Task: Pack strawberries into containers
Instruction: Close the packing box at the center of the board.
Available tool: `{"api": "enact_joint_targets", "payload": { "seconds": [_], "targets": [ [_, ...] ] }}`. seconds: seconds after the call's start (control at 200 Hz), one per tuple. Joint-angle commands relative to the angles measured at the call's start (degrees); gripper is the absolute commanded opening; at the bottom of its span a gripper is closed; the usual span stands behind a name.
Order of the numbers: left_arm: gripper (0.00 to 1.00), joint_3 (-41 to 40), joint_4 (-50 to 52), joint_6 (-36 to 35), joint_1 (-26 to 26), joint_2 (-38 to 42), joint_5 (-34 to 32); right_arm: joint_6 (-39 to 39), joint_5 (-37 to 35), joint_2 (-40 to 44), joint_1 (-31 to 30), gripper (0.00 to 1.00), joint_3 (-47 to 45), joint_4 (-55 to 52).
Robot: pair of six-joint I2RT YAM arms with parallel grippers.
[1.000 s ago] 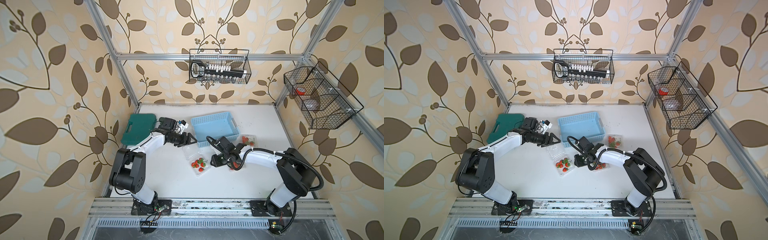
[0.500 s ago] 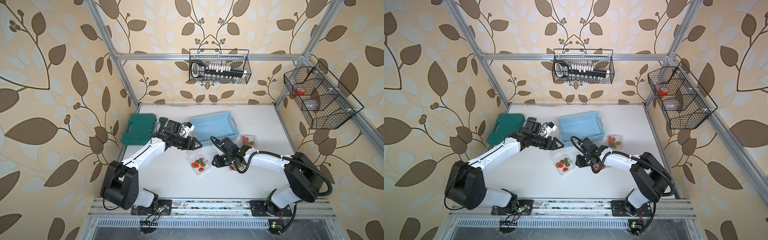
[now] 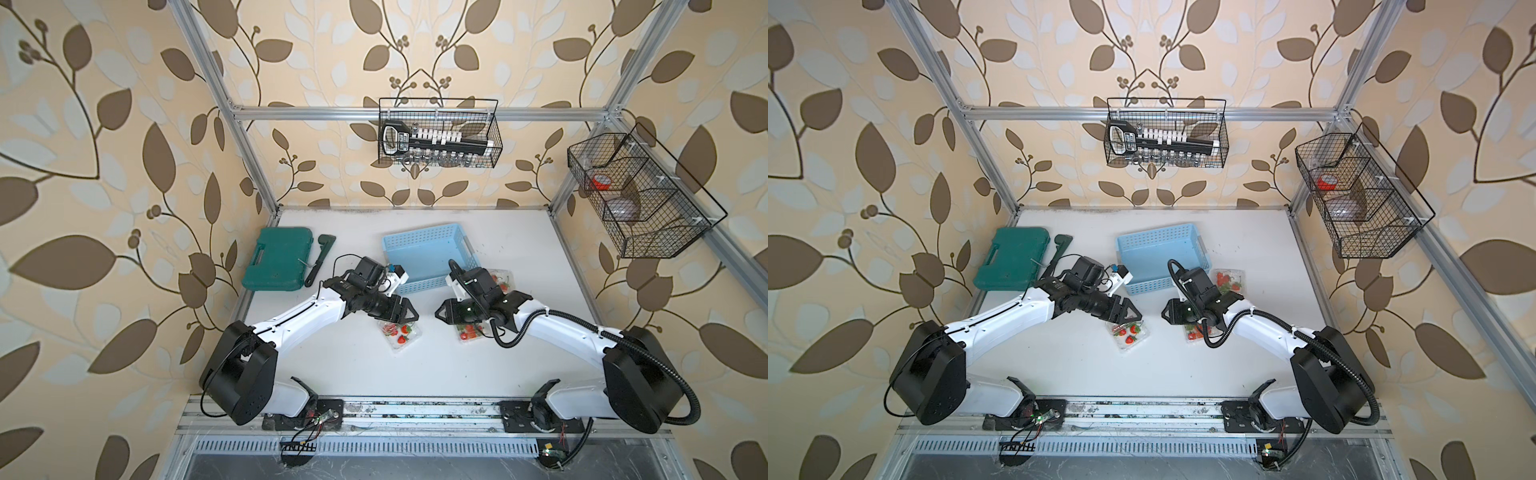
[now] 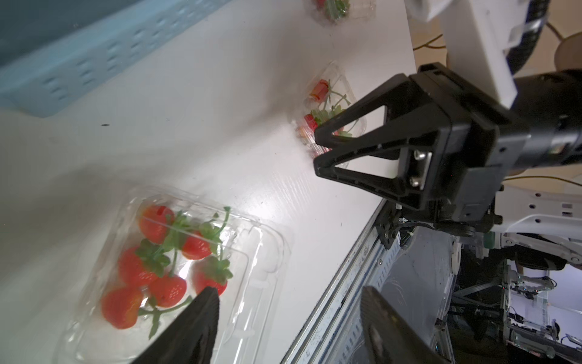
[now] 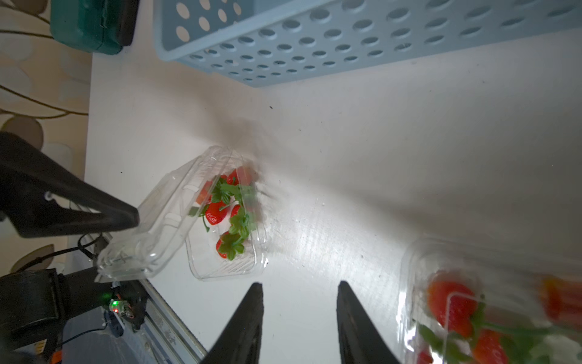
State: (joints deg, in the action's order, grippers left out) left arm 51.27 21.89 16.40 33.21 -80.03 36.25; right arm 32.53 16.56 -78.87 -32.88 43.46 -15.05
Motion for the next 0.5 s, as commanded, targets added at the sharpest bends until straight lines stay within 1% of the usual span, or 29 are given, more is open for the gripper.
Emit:
{"api": "enact_joint_targets", "payload": {
  "seconds": [0.0, 0.175, 0.325, 0.495],
  "targets": [
    [0.73, -1.3, -2.7, 1.7, 1.6, -0.4, -2.0, 0.9, 4.1, 0.3, 0.6, 0.40, -1.0, 1.9],
    [0.72, -4.8, -6.8, 3.5, 2.6, -1.2, -2.2, 0.6, 7.4, -2.6, 0.9, 0.40, -0.1, 3.0],
    [0.72, -7.1, -8.8, 3.9, 3.0, -1.4, -3.5, 0.5, 8.7, -3.9, 0.8, 0.40, -0.7, 4.3],
    [0.72, -8.1, -11.4, 4.5, 3.3, -2.1, -4.3, -1.0, 9.5, -6.8, -1.5, 0.41, 0.8, 3.3]
  ]
}}
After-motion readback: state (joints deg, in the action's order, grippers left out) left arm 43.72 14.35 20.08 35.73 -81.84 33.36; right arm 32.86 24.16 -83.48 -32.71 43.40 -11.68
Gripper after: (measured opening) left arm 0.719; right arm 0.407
